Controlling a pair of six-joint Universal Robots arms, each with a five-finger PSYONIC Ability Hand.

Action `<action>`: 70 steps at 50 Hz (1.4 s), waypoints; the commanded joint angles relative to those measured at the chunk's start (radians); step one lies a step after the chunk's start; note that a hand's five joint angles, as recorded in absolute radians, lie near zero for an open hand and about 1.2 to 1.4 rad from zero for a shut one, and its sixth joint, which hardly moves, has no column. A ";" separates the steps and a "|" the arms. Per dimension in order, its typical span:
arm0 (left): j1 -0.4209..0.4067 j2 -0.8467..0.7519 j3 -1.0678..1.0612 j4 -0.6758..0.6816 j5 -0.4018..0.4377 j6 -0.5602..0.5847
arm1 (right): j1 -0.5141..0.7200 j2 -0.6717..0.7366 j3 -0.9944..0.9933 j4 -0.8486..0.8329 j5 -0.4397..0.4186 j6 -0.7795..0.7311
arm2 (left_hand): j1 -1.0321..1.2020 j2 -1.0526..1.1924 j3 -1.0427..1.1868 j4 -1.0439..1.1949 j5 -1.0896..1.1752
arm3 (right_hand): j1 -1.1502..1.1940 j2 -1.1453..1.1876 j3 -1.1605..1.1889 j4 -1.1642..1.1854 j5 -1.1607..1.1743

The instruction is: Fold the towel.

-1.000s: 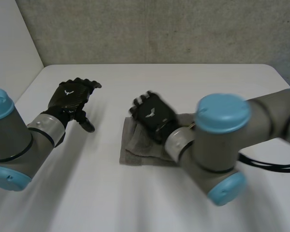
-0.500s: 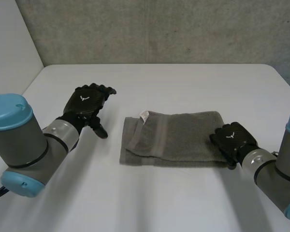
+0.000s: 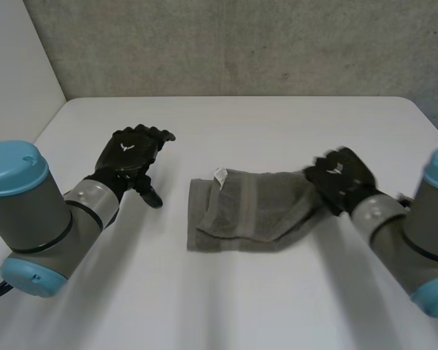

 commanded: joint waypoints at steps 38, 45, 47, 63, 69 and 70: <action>-0.074 -0.020 0.144 -0.018 -0.032 -0.218 | 0.134 -0.009 -0.197 0.179 -0.092 0.461 | -0.010 0.002 0.012 -0.018 -0.141 | -1.094 -1.125 -1.160 -1.167 -1.149; -0.144 -0.125 0.224 -0.060 -0.035 -0.260 | 0.064 -0.003 -0.168 0.176 -0.097 0.583 | -0.010 0.002 0.012 -0.018 -0.141 | -1.094 -1.125 -1.160 -1.167 -1.149; -0.170 -0.160 0.245 -0.071 -0.035 -0.260 | 0.064 0.004 -0.170 0.174 -0.098 0.605 | -0.010 0.002 0.012 -0.018 -0.141 | -1.094 -1.125 -1.160 -1.167 -1.149; -0.208 -0.353 0.265 -0.161 -0.115 -0.163 | 0.103 0.285 -0.283 0.156 -0.088 0.711 | -0.022 -0.010 0.001 -0.030 -0.153 | -1.094 -1.125 -1.160 -1.167 -1.149; -0.194 -0.338 0.228 -0.158 -0.118 -0.125 | 0.136 0.313 -0.305 0.160 -0.065 0.702 | -0.028 -0.016 -0.005 -0.036 -0.159 | -1.094 -1.125 -1.160 -1.167 -1.149; -0.188 -0.332 0.224 -0.160 -0.118 -0.125 | 0.137 0.308 -0.306 0.162 -0.055 0.694 | -0.028 -0.016 -0.005 -0.036 -0.159 | -1.094 -1.125 -1.160 -1.167 -1.149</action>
